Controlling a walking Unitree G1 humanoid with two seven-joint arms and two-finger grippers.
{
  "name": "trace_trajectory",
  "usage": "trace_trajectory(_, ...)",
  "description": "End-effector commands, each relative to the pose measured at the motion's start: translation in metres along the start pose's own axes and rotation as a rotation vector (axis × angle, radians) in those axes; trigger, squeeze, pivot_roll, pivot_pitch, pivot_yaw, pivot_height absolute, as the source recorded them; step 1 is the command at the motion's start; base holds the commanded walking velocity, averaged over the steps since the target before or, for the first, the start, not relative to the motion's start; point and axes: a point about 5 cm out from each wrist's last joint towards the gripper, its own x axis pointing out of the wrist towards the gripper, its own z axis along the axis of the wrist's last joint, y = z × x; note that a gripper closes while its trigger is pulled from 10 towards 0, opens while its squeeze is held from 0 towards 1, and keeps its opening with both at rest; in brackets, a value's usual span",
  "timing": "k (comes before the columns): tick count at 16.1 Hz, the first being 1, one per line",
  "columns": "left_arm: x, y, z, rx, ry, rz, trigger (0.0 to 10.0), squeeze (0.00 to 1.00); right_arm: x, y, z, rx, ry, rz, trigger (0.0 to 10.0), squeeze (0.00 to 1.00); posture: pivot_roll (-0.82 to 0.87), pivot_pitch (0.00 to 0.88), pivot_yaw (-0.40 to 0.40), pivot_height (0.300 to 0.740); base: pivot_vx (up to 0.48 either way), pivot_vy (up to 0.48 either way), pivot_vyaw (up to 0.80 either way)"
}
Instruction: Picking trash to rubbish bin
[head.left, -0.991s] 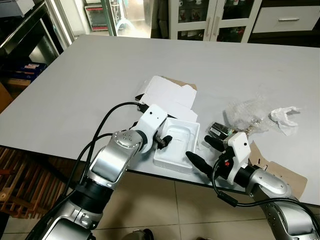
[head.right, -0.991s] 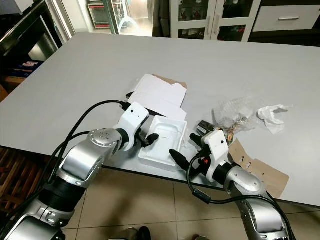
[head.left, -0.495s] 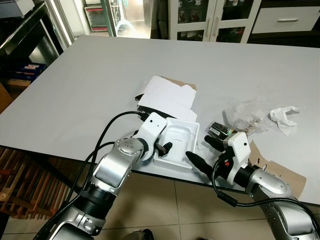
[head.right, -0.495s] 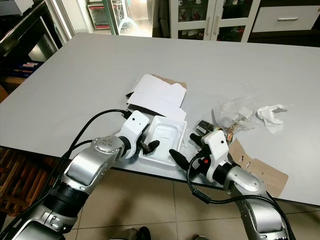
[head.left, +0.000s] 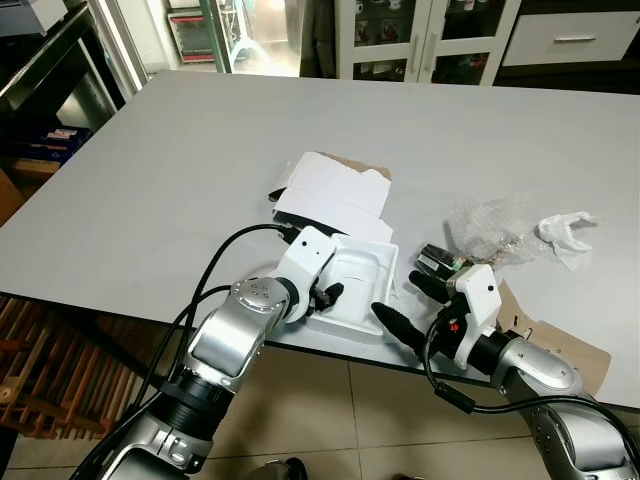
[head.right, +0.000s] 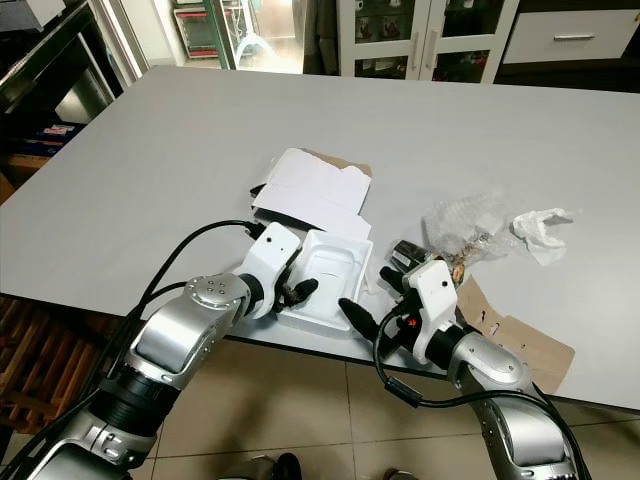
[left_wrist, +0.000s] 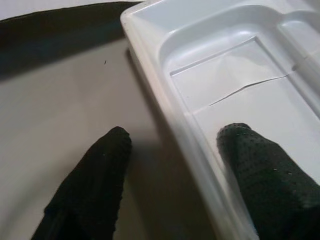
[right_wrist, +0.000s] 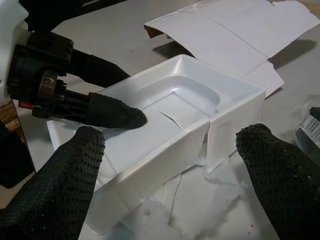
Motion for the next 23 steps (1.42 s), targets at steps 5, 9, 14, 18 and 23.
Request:
trace_trajectory(5, 0.003, -0.001, -0.018, -0.008, 0.077, -0.007, 0.0, 0.0, 0.001, 0.0, 0.002, -0.015, -0.002, -0.001, 10.0, 0.0, -0.1, 0.125, 0.112, 0.74, 0.0, 0.0, 0.0)
trace_trajectory(9, 0.003, -0.001, -0.018, -0.007, 0.073, -0.011, 0.0, 0.0, 0.001, 0.001, 0.002, -0.014, -0.002, 0.001, 10.0, 0.0, -0.09, 0.125, 0.111, 0.74, 0.0, 0.0, 0.0)
trace_trajectory(14, 0.003, -0.001, -0.017, 0.0, 0.065, -0.01, 0.0, 0.0, 0.002, 0.001, 0.002, -0.013, -0.001, 0.005, 10.0, 0.0, -0.09, 0.121, 0.112, 0.74, 0.0, 0.0, 0.0)
trace_trajectory(18, 0.002, -0.003, -0.012, 0.02, 0.034, -0.027, 0.0, 0.0, 0.003, 0.001, 0.002, -0.013, -0.004, 0.008, 10.0, 0.0, -0.09, 0.114, 0.112, 0.74, 0.0, 0.0, 0.0)
trace_trajectory(23, -0.012, -0.013, 0.013, 0.032, -0.124, -0.199, 10.0, 0.0, 0.004, 0.001, 0.002, -0.014, -0.006, 0.01, 10.0, 0.0, -0.09, 0.109, 0.113, 0.74, 0.0, 0.0, 0.0)
